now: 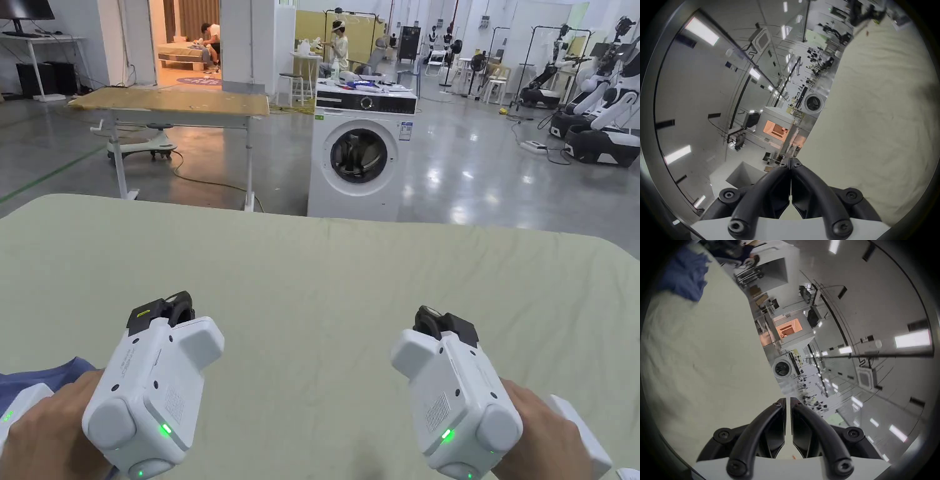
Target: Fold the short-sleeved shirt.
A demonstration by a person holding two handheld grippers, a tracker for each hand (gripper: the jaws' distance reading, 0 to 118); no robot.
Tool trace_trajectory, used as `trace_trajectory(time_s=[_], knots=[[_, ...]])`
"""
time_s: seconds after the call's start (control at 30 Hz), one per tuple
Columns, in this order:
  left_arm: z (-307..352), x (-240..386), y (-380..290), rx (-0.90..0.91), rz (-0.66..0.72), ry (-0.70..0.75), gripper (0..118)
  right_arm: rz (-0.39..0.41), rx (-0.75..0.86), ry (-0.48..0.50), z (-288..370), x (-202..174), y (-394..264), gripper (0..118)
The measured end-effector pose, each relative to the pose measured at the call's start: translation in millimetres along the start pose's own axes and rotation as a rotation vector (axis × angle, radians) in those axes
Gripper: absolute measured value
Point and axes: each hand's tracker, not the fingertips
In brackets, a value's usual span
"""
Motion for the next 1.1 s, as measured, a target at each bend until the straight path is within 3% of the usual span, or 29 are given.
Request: trace_trajectory(time_s=[0.1, 0.17, 0.2, 0.4, 0.5, 0.57, 0.63, 0.77, 1.1], knots=[[0, -7, -6, -0.011, 0.098, -0.004, 0, 0.002, 0.005, -0.007, 2, -4, -2, 5], [-1, -12, -9, -0.024, 0.227, -0.019, 0, -0.074, 0.005, 0.008, 5, -2, -2, 5], [-1, -16, -9, -0.03, 0.328, -0.038, 0, -0.154, -0.002, 0.023, 5, 0, -2, 5], [5, -31, -20, -0.024, 0.964, -0.103, 0, -0.827, -0.081, 0.113, 8, 18, -5, 5], [19, -36, -20, -0.034, 1.217, -0.101, 0, -1.082, -0.121, 0.077, 11, 18, -12, 5], [14, -36, -25, -0.043, 1.33, -0.099, 0, -1.205, -0.126, 0.064, 13, 17, -15, 5], [17, -35, -29, -0.021, 1.378, -0.079, 0, -1.225, -0.125, 0.062, 15, 15, -15, 4], [13, -32, -34, -0.01, 1.333, -0.072, 0, -1.24, -0.142, 0.069, 17, 13, -14, 4], [25, -46, -58, -0.09, 1.174, -0.137, 0, -1.164, -0.135, 0.065, 19, 13, -4, 4]])
